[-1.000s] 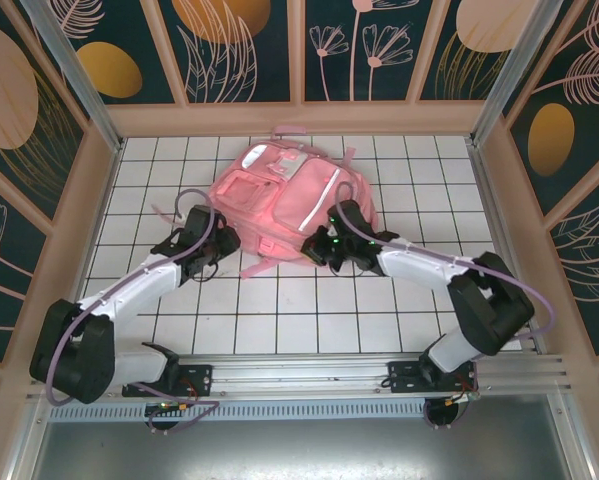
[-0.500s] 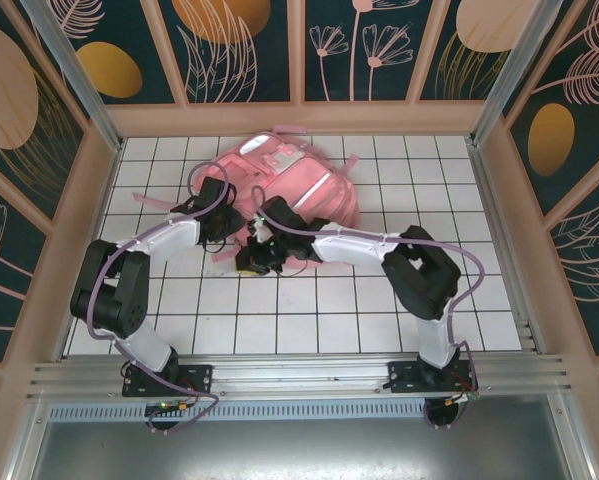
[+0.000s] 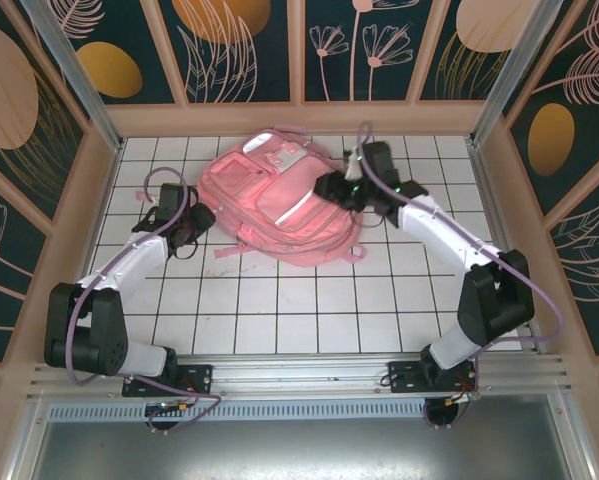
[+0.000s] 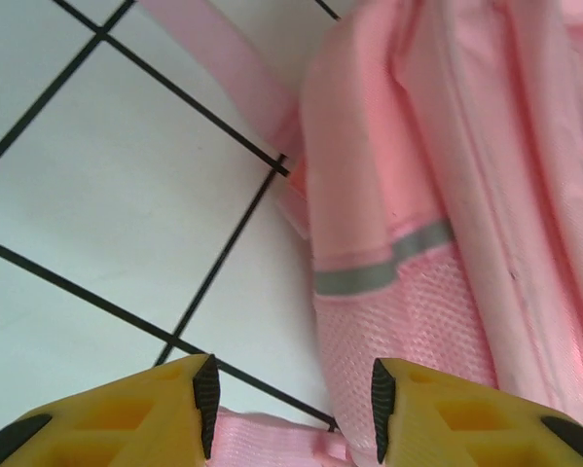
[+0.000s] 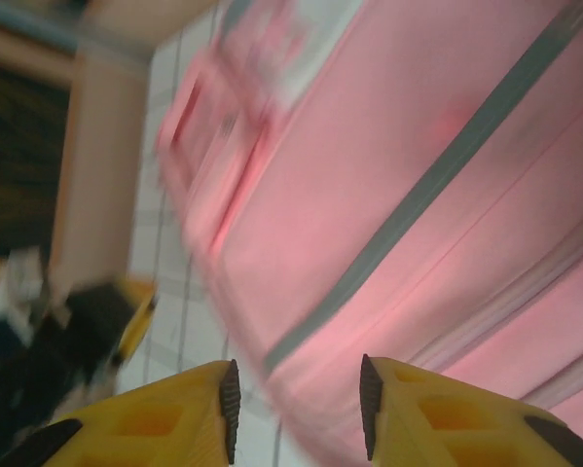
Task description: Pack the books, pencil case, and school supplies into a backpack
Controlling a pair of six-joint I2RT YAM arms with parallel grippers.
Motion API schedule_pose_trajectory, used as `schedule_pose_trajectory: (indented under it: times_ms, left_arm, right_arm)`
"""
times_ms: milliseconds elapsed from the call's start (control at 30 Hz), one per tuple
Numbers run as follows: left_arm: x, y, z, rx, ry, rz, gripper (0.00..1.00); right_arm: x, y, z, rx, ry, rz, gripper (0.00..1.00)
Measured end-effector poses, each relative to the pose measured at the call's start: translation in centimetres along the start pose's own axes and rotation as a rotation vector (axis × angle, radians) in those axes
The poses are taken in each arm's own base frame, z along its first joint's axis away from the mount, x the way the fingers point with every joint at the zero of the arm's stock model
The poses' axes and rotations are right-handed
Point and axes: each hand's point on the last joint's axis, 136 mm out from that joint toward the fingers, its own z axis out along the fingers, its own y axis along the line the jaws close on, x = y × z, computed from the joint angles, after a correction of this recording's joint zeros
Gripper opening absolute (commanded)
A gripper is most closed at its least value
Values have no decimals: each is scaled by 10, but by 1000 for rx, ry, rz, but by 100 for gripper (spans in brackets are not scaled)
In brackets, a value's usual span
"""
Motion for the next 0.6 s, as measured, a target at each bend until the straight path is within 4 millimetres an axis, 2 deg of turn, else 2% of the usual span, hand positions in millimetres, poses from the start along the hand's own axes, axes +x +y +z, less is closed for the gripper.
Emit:
schedule_pose_trajectory:
  times_ms: [133,233,267,300,367,467,533,600]
  left_arm:
    - [-1,9,20,-25,23,-45,47]
    - [3,18,42,-55,57,-87,47]
    - [4,21,47,-65,62,-98,47]
    - [6,23,52,-73,71,-108,47]
    - [7,22,63,-76,88,-124,47]
    - [2,8,83,-56,127,-127,47]
    - [-3,-1,95,-46,136,-126,48]
    - [-12,-8,103,-37,124,-123,50]
  right_arm:
    - [-78,-54,12,135,-123,39,38]
    - [-115,-104,36,208,-139,75,38]
    - [-119,-118,45,226,-128,83,38]
    - [-120,-133,56,247,-101,96,38]
    - [-112,-152,79,256,-43,103,37]
    - [-78,-167,101,261,64,118,37]
    - [-56,-171,105,267,98,120,37]
    - [-36,-170,100,263,107,114,36]
